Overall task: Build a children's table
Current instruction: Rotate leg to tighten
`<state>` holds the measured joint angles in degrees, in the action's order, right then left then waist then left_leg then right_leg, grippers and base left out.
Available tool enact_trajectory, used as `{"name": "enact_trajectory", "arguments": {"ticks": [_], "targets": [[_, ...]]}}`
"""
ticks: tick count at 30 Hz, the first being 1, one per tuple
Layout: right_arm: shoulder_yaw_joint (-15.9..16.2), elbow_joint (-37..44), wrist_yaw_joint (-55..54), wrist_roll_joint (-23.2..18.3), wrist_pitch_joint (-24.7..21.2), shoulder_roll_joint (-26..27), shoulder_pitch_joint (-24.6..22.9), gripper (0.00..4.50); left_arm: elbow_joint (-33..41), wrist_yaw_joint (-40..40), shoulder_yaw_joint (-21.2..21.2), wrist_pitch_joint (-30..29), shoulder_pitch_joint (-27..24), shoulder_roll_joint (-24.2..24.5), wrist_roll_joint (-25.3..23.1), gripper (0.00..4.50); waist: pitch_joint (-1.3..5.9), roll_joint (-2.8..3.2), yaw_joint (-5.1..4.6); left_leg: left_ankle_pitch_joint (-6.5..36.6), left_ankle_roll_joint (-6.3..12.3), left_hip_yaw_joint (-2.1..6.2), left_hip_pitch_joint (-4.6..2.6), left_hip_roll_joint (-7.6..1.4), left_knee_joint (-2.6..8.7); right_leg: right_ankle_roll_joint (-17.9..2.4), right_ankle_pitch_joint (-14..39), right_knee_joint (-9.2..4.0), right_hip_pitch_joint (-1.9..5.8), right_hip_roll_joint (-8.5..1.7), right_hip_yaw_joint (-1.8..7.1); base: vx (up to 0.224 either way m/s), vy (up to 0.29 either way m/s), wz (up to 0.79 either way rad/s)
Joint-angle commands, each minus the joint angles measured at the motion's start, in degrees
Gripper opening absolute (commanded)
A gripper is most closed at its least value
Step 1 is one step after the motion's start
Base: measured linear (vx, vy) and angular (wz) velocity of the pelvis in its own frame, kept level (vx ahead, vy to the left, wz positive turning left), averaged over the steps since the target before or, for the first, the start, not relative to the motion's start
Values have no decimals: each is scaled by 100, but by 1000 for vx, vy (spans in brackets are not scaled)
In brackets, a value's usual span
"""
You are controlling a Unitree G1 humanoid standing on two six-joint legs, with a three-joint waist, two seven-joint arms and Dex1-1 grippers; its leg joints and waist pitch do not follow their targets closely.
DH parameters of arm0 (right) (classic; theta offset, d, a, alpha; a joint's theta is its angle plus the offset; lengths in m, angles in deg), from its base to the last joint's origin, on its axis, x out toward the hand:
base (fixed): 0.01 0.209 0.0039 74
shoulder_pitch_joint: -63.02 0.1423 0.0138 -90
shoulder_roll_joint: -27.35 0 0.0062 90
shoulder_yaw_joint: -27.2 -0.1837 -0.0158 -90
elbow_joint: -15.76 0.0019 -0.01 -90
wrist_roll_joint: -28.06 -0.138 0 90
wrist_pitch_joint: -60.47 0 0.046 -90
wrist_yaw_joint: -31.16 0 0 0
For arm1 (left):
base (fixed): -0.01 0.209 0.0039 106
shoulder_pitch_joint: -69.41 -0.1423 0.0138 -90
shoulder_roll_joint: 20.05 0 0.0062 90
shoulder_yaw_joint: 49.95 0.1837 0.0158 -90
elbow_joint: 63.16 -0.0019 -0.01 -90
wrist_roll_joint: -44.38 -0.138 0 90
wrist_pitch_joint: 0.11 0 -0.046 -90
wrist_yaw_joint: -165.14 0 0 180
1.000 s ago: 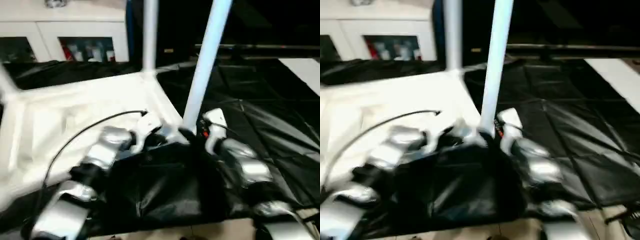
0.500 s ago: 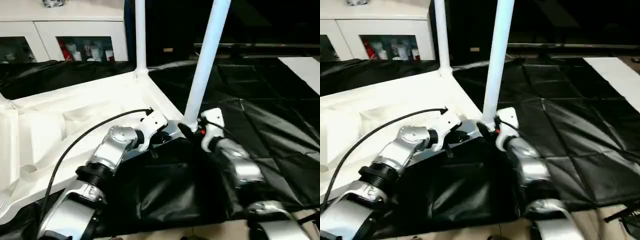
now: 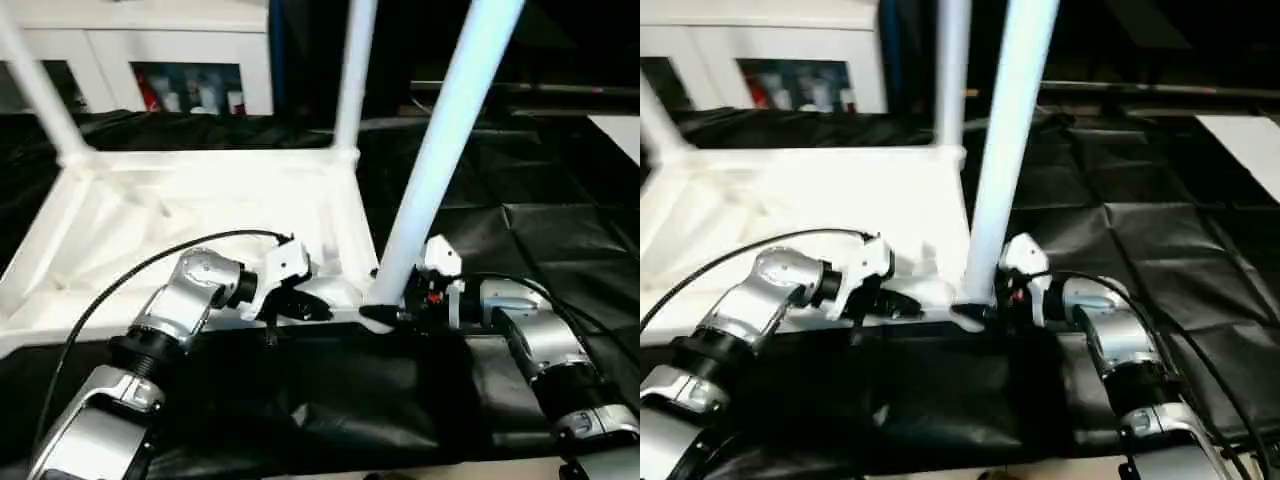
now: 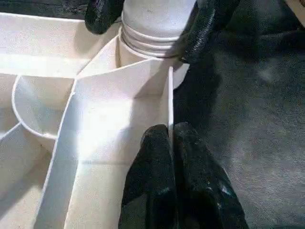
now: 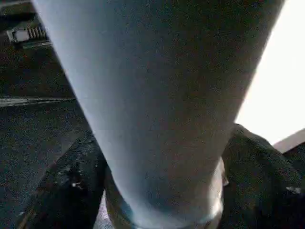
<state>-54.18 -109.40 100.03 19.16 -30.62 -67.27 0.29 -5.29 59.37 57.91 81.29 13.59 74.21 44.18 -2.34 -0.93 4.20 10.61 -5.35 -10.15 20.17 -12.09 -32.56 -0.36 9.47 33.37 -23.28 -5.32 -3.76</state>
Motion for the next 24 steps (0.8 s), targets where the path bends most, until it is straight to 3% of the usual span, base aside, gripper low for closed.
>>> {"name": "enact_trajectory", "arguments": {"ticks": [1,3,4,5,8,10,13,15,16,17,19,20,21,22,23,24], "targets": [[-4,-55,142,-51,-52,-56,140,356,154,217,86,-113,-137,28,111,0,313,-51,21,1214,442,-47,-13,-134,360,-1457,1187,-287,301,-255,193,0,0,0],[34,-26,303,-109,-143,-56,142,342,257,262,85,-170,-208,61,145,0,316,-49,28,1223,411,-46,-18,-134,363,-1415,1254,-289,300,-257,197,0,0,0],[65,-15,360,-121,-178,-63,122,342,281,265,91,-165,-244,65,143,0,316,-17,32,1155,404,-43,-8,-126,360,-1401,1180,-284,301,-248,200,0,0,0],[84,-12,387,-127,-194,-69,109,329,292,266,96,-157,-266,67,141,0,323,-34,27,1114,404,-47,-10,-123,354,-1403,1103,-281,301,-241,199,0,0,0],[94,114,431,-167,-261,-103,-8,303,316,268,121,-140,-313,57,136,0,335,12,20,1020,410,-49,-13,-116,344,-1459,881,-260,310,-223,199,0,0,0],[74,185,422,-201,-294,-102,-61,292,280,232,111,-123,-300,35,134,0,343,-6,16,964,428,-52,-13,-113,334,-1487,761,-248,313,-217,197,0,0,0],[-6,306,136,-194,-307,-18,-216,280,83,-126,42,-112,-219,-107,71,0,342,49,3,983,430,-57,-18,-106,329,-1517,685,-257,314,-208,197,0,0,0],[-167,274,-538,-100,-305,206,-297,277,-218,-772,-89,-77,-83,-364,-27,0,325,21,-7,1110,404,-64,-22,-94,334,-1453,887,-300,303,-201,201,0,0,0],[-226,241,-775,-69,-323,282,-303,276,-292,-961,-127,-75,-48,-443,-50,0,303,13,-18,1419,267,-49,-40,-74,358,-1279,1564,-367,282,-221,200,0,0,0],[-316,98,-1250,14,-312,422,-276,275,-475,-1350,-162,-71,47,-579,-146,0,310,-44,-28,1474,234,-45,-49,-72,359,-1206,1773,-388,281,-226,199,0,0,0],[-476,-252,-2359,177,-437,756,-212,274,-828,-2146,-201,-58,245,-893,-342,0,286,-17,-51,1604,124,-30,-75,-71,376,-1020,2248,-446,226,-233,206,0,0,0],[-560,-448,-3066,259,-527,991,-167,274,-942,-2569,-247,-156,337,-1128,-384,0,273,-58,-86,1657,61,-9,-64,-53,392,-842,2631,-473,215,-236,191,0,0,0],[-577,-483,-3220,273,-544,1043,-158,274,-961,-2652,-261,-184,356,-1182,-387,0,273,-58,-86,1657,61,-9,-64,-53,392,-842,2631,-473,215,-236,191,-51,-1,0],[-644,-587,-3640,291,-596,1193,-117,274,-973,-2838,-268,-240,387,-1317,-409,0,274,-92,-127,1759,68,21,-27,-39,396,-645,3002,-512,236,-247,159,0,0,0],[-684,-651,-3816,278,-627,1265,-79,274,-973,-2892,-251,-254,399,-1367,-427,0,267,-193,-143,1800,127,13,-24,-34,389,-525,3201,-568,210,-249,149,-53,4,-2],[-772,-771,-4175,258,-692,1414,-8,274,-988,-3002,-218,-271,427,-1470,-465,0,272,-149,-131,1788,131,28,-32,-33,390,-503,3251,-550,202,-263,151,0,0,0]]}}
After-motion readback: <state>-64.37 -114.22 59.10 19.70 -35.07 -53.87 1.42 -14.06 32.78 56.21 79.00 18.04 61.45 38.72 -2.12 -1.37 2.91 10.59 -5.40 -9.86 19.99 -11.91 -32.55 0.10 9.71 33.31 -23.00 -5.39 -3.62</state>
